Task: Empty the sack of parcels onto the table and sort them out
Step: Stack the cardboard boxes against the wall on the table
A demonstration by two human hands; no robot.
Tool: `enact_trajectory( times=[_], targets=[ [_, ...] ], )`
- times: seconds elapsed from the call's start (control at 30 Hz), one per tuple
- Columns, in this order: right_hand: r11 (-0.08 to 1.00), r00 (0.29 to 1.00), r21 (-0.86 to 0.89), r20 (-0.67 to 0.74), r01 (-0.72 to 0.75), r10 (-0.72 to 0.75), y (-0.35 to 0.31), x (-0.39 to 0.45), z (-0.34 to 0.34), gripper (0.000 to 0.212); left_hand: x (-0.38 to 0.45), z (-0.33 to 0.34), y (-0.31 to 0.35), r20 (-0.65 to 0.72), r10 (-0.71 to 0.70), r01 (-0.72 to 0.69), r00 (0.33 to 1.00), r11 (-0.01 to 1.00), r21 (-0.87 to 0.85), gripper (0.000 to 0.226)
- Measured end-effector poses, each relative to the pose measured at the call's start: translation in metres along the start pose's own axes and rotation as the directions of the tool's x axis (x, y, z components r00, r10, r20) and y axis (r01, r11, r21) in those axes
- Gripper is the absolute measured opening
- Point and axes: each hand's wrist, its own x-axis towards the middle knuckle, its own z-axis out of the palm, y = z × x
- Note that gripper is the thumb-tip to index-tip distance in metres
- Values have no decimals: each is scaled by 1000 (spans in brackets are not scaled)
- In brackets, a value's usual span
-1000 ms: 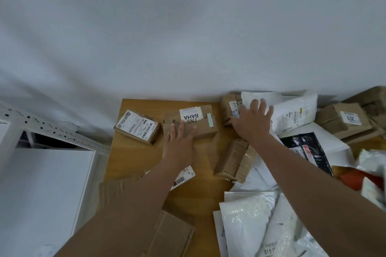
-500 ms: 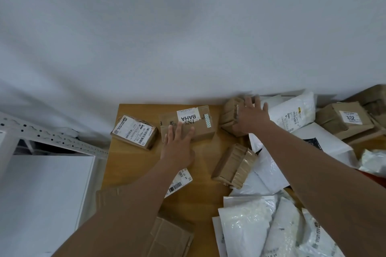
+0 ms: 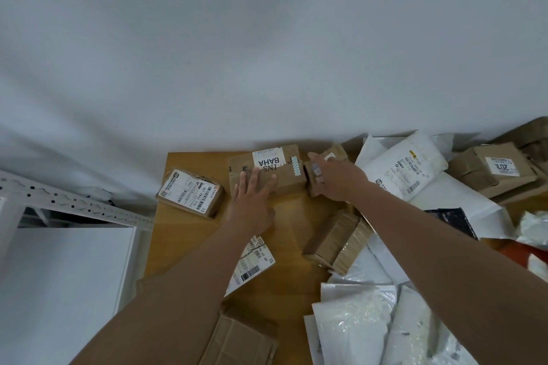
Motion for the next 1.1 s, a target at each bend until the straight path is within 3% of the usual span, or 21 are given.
enact_trajectory(
  times=[0.1,0.2,0.27,0.37,0.43,0.53,0.6,0.73,0.8,0.87,1.0,1.1],
  targets=[
    [998,999,33,0,-50,50,-4,-7,-3,65,11,-5,-7,-18,7,-7,1000,1000,5,79],
    [994,966,-84,-255,-65,42,-19,-13,-3,37,14,-12,-9,-63,19,-22,998,998,-53,68],
    [999,930,-53,-367,11,-30,-36,-12,0,30,10,-15,-12,-174,-82,47,981,980,-193,58],
    [963,972,266,-210,-46,104,-66,-2,4,49,11,-21,-26,-170,-390,260,905,824,-503,62],
    [880,973,446,-70,-165,218,-78,7,8,71,12,-24,-33,-75,-420,306,904,761,-572,59],
    [836,964,506,-36,-210,264,-85,16,16,65,11,-30,-39,40,-417,336,908,669,-663,36],
    [841,965,498,-24,-213,260,-86,18,20,62,8,-31,-45,49,-439,369,897,683,-630,32],
    [817,963,514,83,-260,255,-81,15,20,84,-4,-24,-49,21,-434,343,901,680,-648,65],
    [835,965,484,91,-260,247,-76,11,22,79,-11,-24,-45,13,-435,335,900,673,-659,59],
    [853,970,476,-3,-213,243,-73,6,28,68,-14,-26,-40,-25,-449,314,893,662,-681,48],
    [695,956,705,-84,-143,282,-71,-6,37,48,-13,-20,-34,-168,-466,210,869,653,-727,26],
    [637,946,751,-56,-171,320,-74,-10,41,27,-12,-8,-38,-215,-465,203,859,694,-691,28]
  ],
)
